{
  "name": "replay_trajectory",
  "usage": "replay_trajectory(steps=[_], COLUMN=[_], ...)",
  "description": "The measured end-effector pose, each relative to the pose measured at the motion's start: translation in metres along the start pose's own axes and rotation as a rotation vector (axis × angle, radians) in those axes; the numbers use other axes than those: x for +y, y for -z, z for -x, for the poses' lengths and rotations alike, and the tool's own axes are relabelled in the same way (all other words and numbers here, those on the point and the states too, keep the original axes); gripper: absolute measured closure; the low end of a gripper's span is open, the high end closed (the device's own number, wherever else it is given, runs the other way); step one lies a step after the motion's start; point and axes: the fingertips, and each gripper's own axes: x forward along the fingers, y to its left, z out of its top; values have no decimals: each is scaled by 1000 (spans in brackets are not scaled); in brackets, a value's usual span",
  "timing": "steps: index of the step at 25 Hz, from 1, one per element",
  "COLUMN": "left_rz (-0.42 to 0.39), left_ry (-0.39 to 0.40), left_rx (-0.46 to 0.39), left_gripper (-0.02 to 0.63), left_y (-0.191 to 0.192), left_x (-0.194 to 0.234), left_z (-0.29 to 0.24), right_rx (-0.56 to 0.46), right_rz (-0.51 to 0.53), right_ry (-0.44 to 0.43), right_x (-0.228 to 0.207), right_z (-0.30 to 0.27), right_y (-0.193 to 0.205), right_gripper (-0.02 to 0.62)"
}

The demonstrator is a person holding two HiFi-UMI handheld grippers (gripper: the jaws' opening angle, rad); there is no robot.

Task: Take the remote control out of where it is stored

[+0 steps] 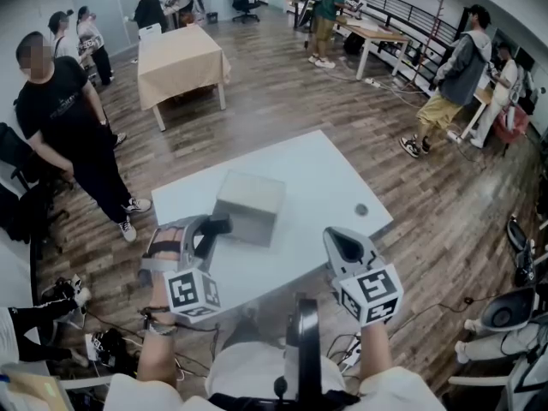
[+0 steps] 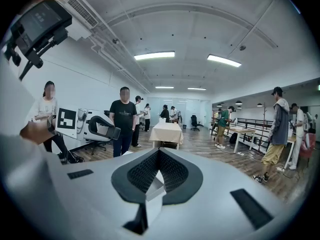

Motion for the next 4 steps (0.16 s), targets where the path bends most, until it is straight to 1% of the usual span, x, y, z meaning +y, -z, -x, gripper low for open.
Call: replay_trajectory(steps=[4], left_rz=[-8], left_ry=[-1], left_rx=[-7], left_gripper=[419], left_y=[-5], left_x=[3], left_z=[-1], right_rx=[-6], right_rz=[2], right_ry=[-2], right_x=[-1], right_z=[-2], right_y=[-2], right_gripper=[597])
